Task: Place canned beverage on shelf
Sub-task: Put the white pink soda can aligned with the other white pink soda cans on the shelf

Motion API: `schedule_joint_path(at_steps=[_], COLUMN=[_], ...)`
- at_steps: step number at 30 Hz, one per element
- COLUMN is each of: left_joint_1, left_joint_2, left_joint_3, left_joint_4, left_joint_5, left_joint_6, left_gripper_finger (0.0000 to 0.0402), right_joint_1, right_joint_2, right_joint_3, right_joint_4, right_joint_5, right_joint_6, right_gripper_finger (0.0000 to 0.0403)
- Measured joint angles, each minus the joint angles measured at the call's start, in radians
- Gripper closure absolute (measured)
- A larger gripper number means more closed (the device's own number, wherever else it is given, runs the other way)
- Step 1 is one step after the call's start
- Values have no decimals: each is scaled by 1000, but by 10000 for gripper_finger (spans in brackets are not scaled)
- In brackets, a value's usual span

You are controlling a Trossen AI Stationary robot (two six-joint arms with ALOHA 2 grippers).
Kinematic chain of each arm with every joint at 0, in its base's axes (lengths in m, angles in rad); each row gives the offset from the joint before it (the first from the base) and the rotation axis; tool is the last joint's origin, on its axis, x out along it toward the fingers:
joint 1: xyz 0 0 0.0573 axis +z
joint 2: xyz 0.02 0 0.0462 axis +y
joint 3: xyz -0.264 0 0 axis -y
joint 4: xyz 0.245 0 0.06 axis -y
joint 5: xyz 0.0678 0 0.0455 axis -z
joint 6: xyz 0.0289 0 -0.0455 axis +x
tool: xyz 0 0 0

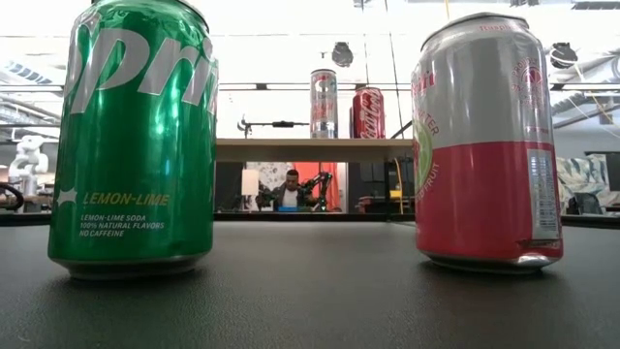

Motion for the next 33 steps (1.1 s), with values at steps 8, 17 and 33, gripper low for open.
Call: schedule_joint_path(at_steps=[8, 17, 33], left_joint_1=[59, 102, 102], left_joint_2=[6, 53, 71], left_joint_3=[0, 0, 0], left_joint_4=[-1, -1, 15], left_joint_5=[141, 291, 342], left_joint_6=[-1, -1, 5], left_gripper_finger=[15, 15, 73], right_joint_1=[-1, -6, -13], right_joint_2=[7, 37, 50], right_joint_3=[-11, -11, -11], right_joint_4=[45, 84, 104], right_joint_5=[-19, -27, -28], right_joint_6=[-88, -108, -110], right_gripper_finger=[167, 167, 167])
